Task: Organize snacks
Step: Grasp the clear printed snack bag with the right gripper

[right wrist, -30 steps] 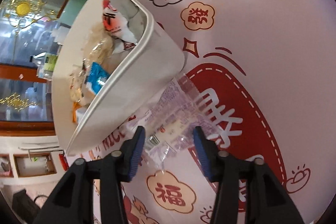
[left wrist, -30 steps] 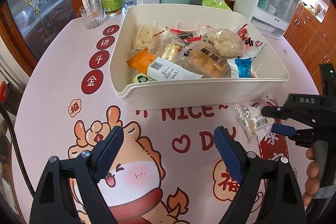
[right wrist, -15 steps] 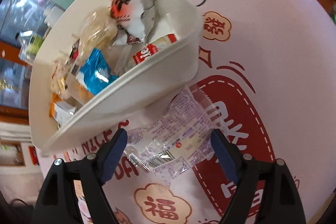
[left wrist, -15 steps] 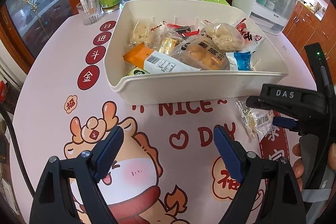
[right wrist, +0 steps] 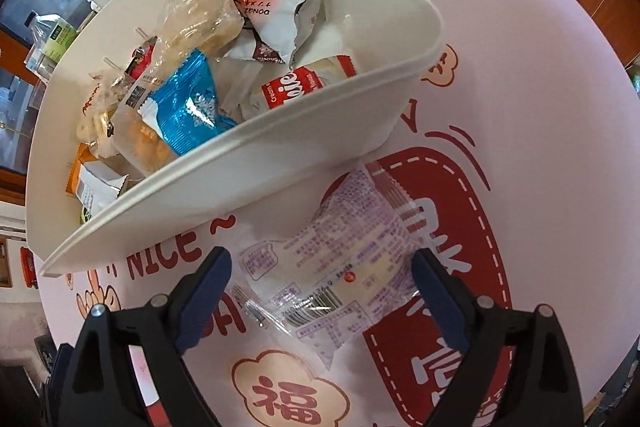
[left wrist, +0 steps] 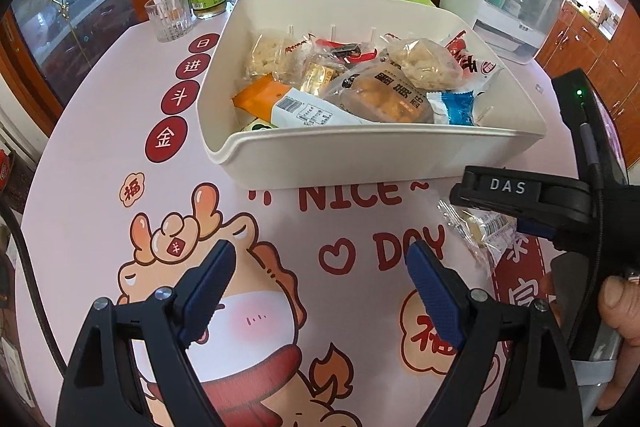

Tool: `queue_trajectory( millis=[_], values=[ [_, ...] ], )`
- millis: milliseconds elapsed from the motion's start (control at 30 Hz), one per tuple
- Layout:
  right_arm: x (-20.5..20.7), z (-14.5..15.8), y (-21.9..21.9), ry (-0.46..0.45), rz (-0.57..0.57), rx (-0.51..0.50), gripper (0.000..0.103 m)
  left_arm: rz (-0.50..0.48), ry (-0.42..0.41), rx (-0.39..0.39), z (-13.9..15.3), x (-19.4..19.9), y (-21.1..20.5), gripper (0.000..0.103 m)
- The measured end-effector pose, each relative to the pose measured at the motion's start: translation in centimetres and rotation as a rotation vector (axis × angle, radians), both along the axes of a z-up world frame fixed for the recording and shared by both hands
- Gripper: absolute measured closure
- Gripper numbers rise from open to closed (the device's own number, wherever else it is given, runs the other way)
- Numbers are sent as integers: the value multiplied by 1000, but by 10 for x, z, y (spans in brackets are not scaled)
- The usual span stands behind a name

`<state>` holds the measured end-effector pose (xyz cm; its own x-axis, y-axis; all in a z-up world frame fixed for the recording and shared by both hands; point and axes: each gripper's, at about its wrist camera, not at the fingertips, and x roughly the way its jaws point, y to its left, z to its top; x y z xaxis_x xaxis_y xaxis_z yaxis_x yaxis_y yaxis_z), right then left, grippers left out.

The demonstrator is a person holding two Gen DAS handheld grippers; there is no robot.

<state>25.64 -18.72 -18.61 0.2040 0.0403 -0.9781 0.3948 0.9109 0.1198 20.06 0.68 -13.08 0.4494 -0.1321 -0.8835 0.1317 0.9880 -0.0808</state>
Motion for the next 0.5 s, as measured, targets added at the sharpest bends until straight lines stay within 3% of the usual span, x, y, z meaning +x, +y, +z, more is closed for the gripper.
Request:
queue_trajectory(
  millis=[67, 200, 367, 500],
  values=[
    [-2, -1, 2, -11, 5, -2, 15, -1, -1, 0, 0, -1, 0, 16],
    [-17, 1, -2, -31, 3, 36, 44, 1, -1, -5, 0, -4, 0, 16],
    [-28, 4, -13, -60, 8, 120, 55, 1, -1, -15, 1, -7, 2, 16],
    [-41, 11, -18, -82, 9, 197, 57, -10, -18, -16, 8, -8, 2, 16]
  ],
)
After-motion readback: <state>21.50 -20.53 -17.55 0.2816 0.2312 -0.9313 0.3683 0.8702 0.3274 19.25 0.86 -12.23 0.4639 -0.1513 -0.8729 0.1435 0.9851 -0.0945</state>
